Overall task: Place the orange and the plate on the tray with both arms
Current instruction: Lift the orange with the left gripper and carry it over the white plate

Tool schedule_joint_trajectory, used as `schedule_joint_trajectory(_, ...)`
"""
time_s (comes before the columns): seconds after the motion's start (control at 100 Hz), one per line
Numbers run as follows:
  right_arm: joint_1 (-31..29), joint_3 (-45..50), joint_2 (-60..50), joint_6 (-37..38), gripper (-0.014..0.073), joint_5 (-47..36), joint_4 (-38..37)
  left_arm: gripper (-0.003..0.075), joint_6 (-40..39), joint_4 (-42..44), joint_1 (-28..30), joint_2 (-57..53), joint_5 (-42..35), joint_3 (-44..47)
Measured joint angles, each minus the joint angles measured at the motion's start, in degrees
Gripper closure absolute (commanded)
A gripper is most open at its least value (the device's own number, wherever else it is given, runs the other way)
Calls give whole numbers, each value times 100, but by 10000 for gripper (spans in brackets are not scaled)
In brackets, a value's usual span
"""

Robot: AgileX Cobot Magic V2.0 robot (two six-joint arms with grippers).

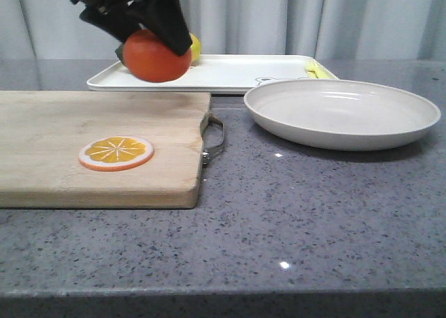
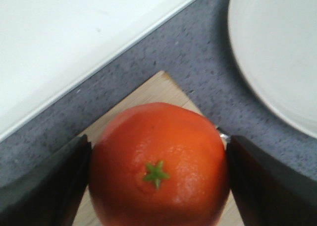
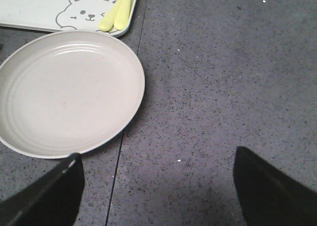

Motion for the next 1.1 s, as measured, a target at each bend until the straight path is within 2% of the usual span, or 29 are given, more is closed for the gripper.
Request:
schedule_joint_trajectory(0.27,0,0,0,0,-17,0,0,346,0,0,-792,15,-263,-330)
schedule_joint_trajectory(0.49,0,0,0,0,-17,44,0,346,0,-19,-1267,473,-534,-794)
schedule_joint_trajectory(0.79,0,0,0,8,-17,129,0,346,-95,-39,-1638,1419,-562,-1702)
schedule_joint_trajectory(1.1,0,0,0,8,-17,181,0,346,-117,-48,-1836,1863,-451,-1930)
